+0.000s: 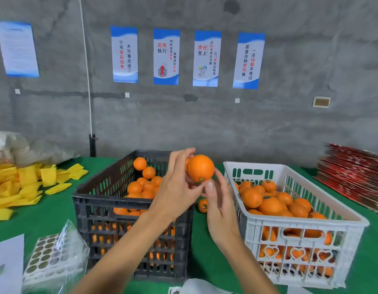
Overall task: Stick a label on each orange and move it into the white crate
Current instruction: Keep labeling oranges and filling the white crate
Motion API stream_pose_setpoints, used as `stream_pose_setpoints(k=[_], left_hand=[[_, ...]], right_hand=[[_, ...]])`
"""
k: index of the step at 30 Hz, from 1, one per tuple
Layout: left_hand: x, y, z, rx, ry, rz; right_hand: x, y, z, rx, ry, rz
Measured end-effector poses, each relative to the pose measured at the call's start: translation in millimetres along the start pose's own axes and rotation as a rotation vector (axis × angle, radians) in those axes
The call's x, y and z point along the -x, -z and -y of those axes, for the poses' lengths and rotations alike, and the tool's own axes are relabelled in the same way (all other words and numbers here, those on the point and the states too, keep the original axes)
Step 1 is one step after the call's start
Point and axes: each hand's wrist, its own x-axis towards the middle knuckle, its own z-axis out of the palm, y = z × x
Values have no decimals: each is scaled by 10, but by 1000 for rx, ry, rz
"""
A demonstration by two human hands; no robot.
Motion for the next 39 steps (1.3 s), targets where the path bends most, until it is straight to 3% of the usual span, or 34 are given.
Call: stream_pose_setpoints(k=[4, 8, 13, 16, 18, 20, 22, 32, 39], left_hand=[[708, -426, -138, -40, -67, 38], [1358, -785, 33, 96, 239, 220], [1923, -1024, 249, 63, 504, 378], [2156, -1109, 328, 192, 733, 327], [2205, -1123, 367, 306, 824, 226], [2223, -1121, 368, 334, 854, 167], [2235, -1123, 333, 306, 829, 150], [2247, -1114, 301, 357, 805, 154], [2262, -1142, 334, 333, 785, 165]], right_hand=[[492, 305, -190, 62, -60, -63], [985, 617, -554, 248, -205, 86], [1435, 834, -976, 291, -380, 207], [1575, 978, -1094, 408, -396, 243], [1603, 1061, -1134, 586, -388, 430], [1620, 1119, -1152, 711, -425, 611], [1619, 1139, -1172, 709, -438, 665], [1632, 1037, -1196, 767, -176, 603], [1647, 916, -1235, 480, -407, 347]])
